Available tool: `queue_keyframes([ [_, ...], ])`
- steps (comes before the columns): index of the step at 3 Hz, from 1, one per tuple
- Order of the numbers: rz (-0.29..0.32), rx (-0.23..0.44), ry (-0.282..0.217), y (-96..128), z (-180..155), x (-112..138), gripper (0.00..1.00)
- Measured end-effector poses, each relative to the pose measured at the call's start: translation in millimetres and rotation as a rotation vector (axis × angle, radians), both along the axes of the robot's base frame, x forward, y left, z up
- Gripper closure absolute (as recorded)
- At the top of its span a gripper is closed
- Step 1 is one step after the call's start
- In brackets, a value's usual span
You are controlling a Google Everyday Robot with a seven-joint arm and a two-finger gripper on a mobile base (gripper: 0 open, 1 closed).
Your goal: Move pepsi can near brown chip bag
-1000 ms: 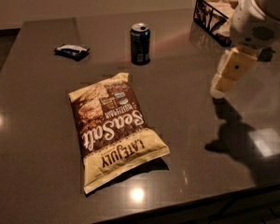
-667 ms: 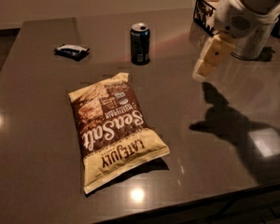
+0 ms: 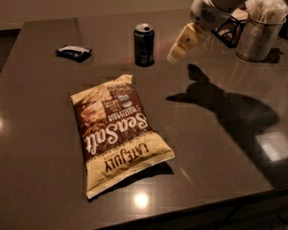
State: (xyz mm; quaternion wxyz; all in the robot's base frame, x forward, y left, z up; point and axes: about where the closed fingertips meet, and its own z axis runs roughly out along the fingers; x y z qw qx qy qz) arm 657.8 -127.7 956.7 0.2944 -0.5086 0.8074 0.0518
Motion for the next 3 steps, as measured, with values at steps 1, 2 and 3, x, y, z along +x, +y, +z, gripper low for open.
queue_keyframes([
  [1, -0.008, 0.047, 0.011, 25.9, -15.4, 32.7, 0.0],
  [2, -0.014, 0.082, 0.025, 50.3, -30.5, 54.7, 0.0],
  [3, -0.024, 0.107, 0.041, 68.2, -47.1, 72.0, 0.0],
])
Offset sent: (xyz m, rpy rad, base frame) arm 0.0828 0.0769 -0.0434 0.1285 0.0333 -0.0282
